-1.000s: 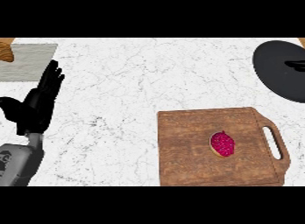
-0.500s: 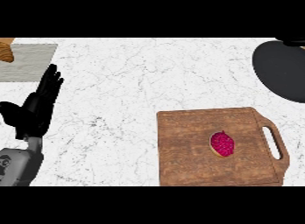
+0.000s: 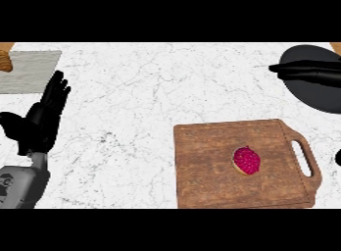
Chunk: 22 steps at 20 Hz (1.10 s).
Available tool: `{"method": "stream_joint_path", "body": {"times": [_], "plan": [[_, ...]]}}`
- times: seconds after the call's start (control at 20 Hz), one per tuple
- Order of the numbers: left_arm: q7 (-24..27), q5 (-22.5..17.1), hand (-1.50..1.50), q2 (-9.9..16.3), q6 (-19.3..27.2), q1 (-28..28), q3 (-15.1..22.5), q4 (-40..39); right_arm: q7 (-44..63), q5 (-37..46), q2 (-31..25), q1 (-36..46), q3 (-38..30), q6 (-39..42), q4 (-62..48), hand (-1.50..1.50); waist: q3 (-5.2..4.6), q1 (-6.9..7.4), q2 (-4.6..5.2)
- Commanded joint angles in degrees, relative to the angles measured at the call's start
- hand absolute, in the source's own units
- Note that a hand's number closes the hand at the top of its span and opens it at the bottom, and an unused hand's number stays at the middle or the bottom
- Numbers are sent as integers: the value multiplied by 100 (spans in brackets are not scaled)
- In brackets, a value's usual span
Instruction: Pick the cupcake from the cutting board and place it in the pan
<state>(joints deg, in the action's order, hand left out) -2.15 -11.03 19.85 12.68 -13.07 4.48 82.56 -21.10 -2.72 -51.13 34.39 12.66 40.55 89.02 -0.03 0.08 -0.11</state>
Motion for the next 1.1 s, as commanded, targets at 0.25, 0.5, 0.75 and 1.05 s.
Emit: {"method": "stream_joint_path", "body": {"times": [0.25,0.5,0.75,1.05], "plan": [[-268,89,0,-12,-170,-168,-238,26,1155,136,335,-688,30,382,1292,-150,0,-44,-2],[155,312,0,-391,-208,-111,-205,-390,972,740,685,-729,-298,518,919,-150,2,-23,16],[-48,356,0,-260,-295,-142,-316,-48,1358,1681,1310,-696,206,192,702,-150,3,44,21],[-173,419,0,-258,-555,-239,-495,-93,588,2210,1428,-645,24,713,280,-150,3,14,18]]}}
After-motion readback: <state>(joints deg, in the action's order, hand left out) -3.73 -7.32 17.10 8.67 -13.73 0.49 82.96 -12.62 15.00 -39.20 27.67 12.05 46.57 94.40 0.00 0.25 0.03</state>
